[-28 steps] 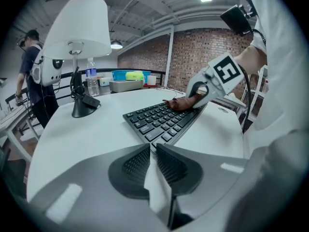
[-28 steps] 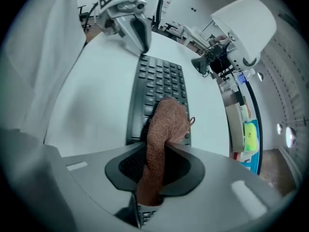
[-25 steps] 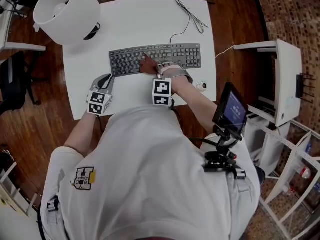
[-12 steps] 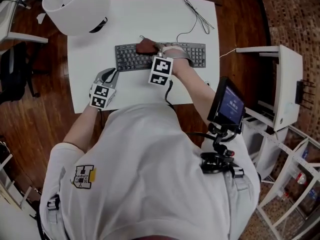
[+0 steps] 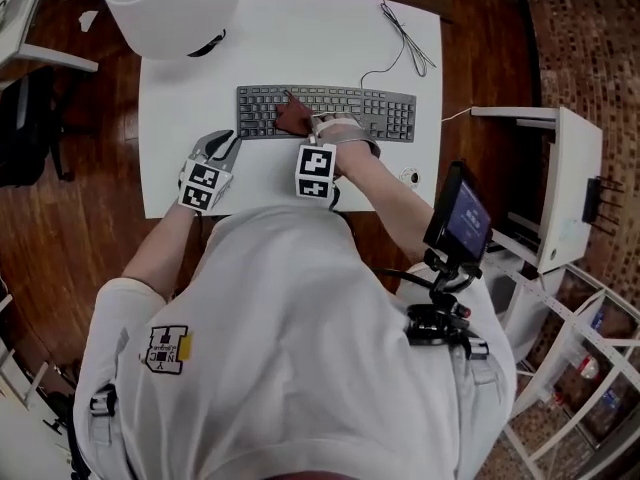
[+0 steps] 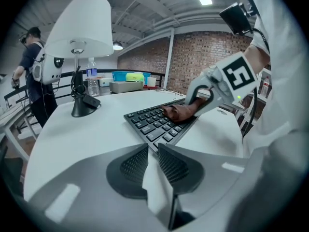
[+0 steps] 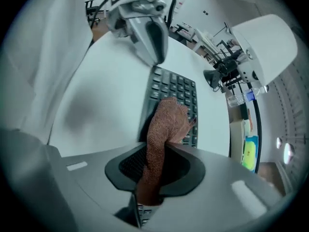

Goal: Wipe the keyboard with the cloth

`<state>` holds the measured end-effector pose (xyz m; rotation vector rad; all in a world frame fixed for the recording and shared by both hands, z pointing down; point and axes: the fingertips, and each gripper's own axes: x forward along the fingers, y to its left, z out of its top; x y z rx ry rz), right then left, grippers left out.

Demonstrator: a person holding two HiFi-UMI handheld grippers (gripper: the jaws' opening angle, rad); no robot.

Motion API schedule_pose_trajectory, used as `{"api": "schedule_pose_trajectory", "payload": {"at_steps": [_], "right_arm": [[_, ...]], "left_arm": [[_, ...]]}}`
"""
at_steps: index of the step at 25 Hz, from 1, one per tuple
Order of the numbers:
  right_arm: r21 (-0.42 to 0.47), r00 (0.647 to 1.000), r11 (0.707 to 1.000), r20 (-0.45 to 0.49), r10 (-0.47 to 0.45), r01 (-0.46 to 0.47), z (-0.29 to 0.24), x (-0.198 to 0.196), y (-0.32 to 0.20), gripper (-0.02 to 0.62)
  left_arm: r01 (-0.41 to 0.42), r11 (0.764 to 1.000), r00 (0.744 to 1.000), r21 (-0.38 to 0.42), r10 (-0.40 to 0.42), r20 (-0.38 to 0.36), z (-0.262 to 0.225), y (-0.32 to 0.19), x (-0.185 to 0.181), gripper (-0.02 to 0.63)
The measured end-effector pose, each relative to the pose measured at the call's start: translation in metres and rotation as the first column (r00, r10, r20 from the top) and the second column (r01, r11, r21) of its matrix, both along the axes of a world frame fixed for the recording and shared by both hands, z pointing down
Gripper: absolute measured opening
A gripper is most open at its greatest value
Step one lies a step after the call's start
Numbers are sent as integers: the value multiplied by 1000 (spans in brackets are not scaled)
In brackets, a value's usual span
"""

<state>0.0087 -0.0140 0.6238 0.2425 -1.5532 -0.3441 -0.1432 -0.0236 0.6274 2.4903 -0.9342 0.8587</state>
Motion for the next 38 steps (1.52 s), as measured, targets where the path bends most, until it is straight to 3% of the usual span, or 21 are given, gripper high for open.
{"api": "schedule_pose_trajectory", "payload": {"at_steps": [6, 11, 14, 17, 27, 32, 35, 38], "right_arm": [[-86, 998, 995, 43, -36, 39, 5, -11, 59, 81], [3, 986, 997, 144, 78, -79, -21, -21, -23, 81], [99, 988, 989, 124, 95, -108, -29, -23, -83, 81], [76, 994, 993, 70, 83, -88, -17, -28, -99, 81], [-8, 998, 998, 4, -60, 60, 3, -44, 14, 81], [-138, 998, 988, 28, -62, 65, 11, -41, 64, 80], [-145, 996, 989, 93, -4, 18, -1, -48, 37, 80], [-50, 985, 997, 156, 68, -61, -25, -57, -32, 80]], "left_arm": [[-18, 1000, 1000, 6, 18, -3, -3, 1, 3, 40], [-28, 1000, 1000, 5, 28, 6, -4, -1, 4, 40], [-46, 999, 999, 10, 46, 26, -6, 1, 5, 40], [-57, 998, 998, 11, 56, 40, -8, 1, 5, 40], [-69, 997, 997, 18, 69, 19, -5, -1, -2, 40], [-74, 997, 997, 20, 73, 13, -7, 1, 4, 40], [-71, 997, 997, 16, 71, 6, -6, 0, 4, 40], [-65, 998, 998, 11, 65, -1, -8, 1, 4, 40]]}}
